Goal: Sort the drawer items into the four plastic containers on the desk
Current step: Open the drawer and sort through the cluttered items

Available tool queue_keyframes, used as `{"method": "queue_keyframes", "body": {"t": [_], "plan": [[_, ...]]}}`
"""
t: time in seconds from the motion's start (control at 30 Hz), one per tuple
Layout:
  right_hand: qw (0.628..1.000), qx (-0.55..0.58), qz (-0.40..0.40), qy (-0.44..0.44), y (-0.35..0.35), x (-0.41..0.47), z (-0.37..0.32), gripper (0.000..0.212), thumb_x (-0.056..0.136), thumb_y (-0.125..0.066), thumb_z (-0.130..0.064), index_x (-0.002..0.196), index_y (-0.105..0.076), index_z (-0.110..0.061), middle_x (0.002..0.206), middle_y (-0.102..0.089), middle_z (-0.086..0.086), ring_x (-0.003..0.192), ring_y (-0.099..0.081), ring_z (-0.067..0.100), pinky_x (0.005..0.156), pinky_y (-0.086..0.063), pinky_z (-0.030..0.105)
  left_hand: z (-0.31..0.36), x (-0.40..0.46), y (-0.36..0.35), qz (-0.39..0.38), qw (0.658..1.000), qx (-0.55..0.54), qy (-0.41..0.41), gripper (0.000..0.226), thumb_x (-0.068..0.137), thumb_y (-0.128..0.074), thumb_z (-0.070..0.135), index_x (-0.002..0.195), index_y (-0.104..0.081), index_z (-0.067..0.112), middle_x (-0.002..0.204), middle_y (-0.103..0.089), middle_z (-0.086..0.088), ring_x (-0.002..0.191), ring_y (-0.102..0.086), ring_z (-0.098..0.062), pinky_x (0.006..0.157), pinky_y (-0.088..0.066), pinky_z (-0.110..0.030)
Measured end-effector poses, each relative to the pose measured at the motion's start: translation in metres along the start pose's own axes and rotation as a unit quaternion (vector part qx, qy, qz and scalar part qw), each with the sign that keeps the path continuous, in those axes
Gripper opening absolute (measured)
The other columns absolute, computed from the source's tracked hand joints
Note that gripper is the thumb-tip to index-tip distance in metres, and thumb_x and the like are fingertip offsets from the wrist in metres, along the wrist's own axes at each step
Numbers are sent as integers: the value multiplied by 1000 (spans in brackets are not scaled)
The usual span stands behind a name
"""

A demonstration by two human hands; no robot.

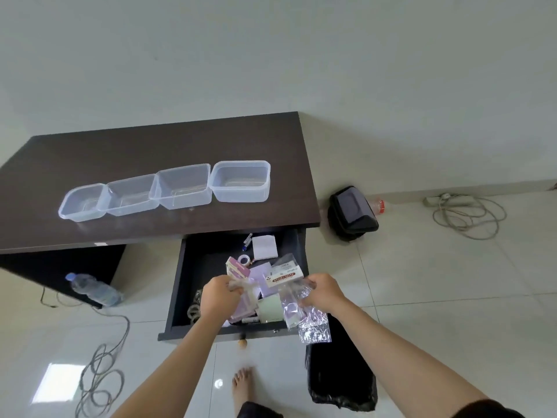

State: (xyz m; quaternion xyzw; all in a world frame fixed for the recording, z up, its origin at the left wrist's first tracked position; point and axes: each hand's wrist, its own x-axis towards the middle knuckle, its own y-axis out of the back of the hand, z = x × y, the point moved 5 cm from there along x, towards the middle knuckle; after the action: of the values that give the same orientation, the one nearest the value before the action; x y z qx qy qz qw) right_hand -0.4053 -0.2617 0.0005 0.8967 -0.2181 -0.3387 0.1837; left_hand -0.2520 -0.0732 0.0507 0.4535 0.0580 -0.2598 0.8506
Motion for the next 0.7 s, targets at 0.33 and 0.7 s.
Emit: {"method": "queue_keyframes", "body": {"t": [0.33, 0.7], "plan": [[998, 54, 7, -33, 34, -16, 40, 39, 70, -80, -11, 66, -42, -17, 67, -42, 2, 61, -35, 15, 53, -31, 26, 35, -62, -32, -5, 1000, -16, 8, 30, 87, -60, 14, 59, -50, 23, 55, -50, 2, 43, -49, -14, 37, -38, -20], [990, 78, 73, -89, 81, -58, 142, 47, 64, -87, -24, 97, -64, 1, 82, -64, 14, 72, -53, 22, 68, -41, 30, 70, -101, -146, -147, 986, -65, -33, 9, 86, -63, 15, 77, -65, 14, 60, -55, 1, 48, -51, -11, 38, -42, -19]]}}
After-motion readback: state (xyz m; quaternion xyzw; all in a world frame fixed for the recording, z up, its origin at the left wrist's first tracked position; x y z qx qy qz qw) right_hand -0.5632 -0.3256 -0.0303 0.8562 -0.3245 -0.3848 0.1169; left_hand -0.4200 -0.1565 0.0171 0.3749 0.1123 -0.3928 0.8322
